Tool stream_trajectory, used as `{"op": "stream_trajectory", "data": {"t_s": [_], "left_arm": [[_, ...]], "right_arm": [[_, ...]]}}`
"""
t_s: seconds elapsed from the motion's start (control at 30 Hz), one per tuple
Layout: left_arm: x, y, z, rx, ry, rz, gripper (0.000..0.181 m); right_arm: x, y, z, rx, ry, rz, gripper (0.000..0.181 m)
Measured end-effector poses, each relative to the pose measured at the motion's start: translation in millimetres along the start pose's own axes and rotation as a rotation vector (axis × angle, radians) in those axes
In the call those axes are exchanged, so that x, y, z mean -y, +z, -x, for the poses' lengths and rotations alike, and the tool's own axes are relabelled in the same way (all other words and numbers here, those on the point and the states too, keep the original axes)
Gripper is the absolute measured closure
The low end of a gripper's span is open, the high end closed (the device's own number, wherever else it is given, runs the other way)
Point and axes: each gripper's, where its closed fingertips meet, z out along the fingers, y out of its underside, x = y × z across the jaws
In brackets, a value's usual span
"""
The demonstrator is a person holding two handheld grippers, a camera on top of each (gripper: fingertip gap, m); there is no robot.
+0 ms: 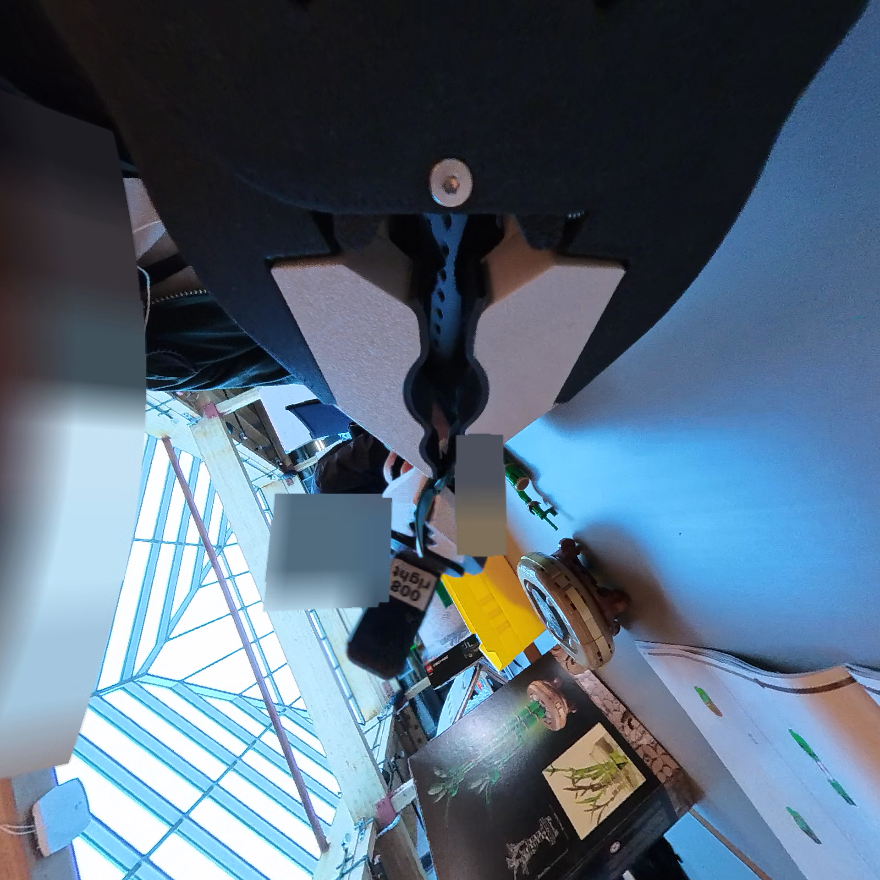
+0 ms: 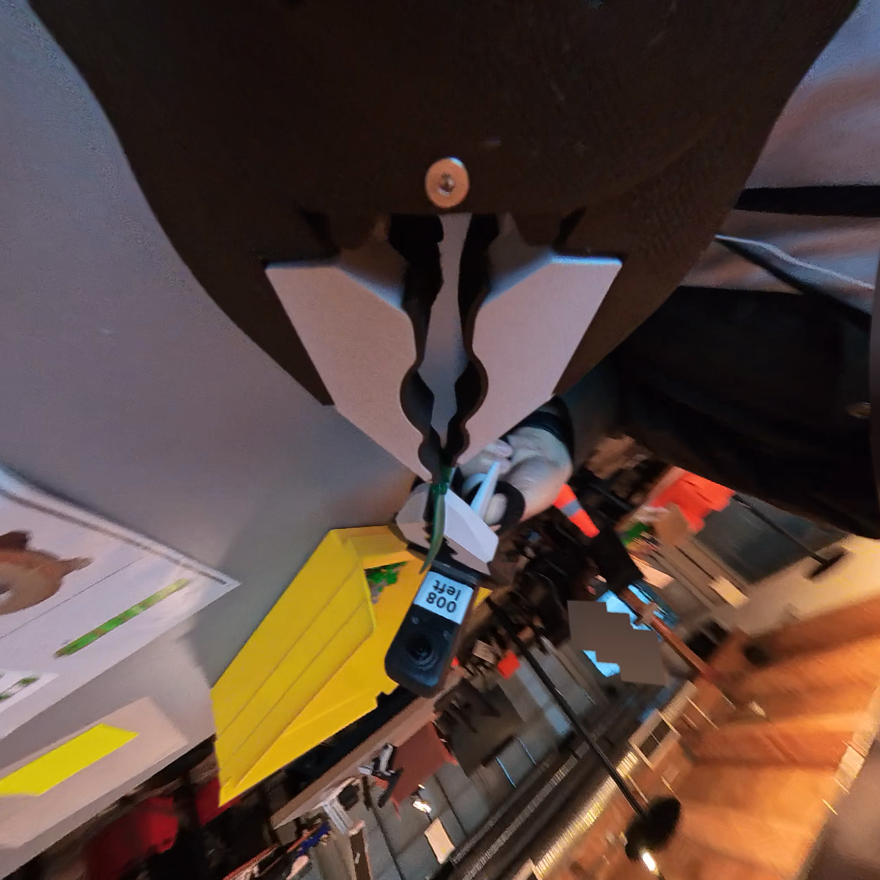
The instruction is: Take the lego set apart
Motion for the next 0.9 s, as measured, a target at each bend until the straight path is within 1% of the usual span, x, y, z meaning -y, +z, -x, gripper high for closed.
{"op": "stream_trajectory", "data": {"t_s": [0.07, 0.13, 0.17, 0.23, 0.27, 0.33, 0.37, 0.43, 0.6, 0.67, 0.73, 0.9], "left_arm": [[-0.9, 0.4, 0.2, 0.004, 0.004, 0.006, 0.181], [-0.6, 0.3, 0.7, -0.018, -0.036, -0.003, 0.181], [0.1, 0.1, -0.3, -0.046, -0.073, -0.012, 0.181], [0.6, 0.2, 1.3, -0.039, -0.077, -0.02, 0.181], [0.0, 0.5, 3.7, -0.024, -0.077, -0.018, 0.181], [0.1, 0.8, 4.3, -0.02, -0.077, -0.022, 0.181], [0.1, 0.9, 3.5, -0.024, -0.077, -0.021, 0.181], [0.6, 0.9, 3.5, -0.023, -0.077, -0.025, 0.181], [0.7, 0.8, 5.9, -0.007, -0.078, -0.028, 0.181], [0.4, 0.9, 8.8, 0.012, -0.077, -0.028, 0.181], [1.1, 0.9, 7.6, 0.003, -0.078, -0.033, 0.181], [0.2, 1.6, 4.8, -0.006, -0.074, -0.024, 0.18]], "right_arm": [[-1.1, -0.6, 0.1, 0.052, 0.086, -0.007, 0.181], [0.4, -0.5, -0.2, 0.052, 0.047, -0.013, 0.181], [2.4, -0.2, 0.7, 0.038, -0.016, -0.02, 0.181], [3.3, 0.0, -1.2, -0.036, -0.163, -0.008, 0.18], [2.3, 0.5, -1.8, -0.071, -0.233, 0.008, 0.176], [3.4, 2.6, -0.9, -0.12, -0.333, 0.012, 0.159], [3.0, 3.5, 0.1, -0.135, -0.375, 0.019, 0.157], [0.2, 4.3, 0.5, -0.179, -0.472, 0.054, 0.158], [-1.8, 3.5, -6.6, -0.379, -0.799, 0.143, 0.168], [-3.2, 2.9, -11.8, -0.448, -0.88, 0.182, 0.172], [-1.8, 2.9, -10.8, -0.464, -0.891, 0.179, 0.172], [-2.2, 1.5, -8.7, -0.464, -0.84, 0.195, 0.174]]}}
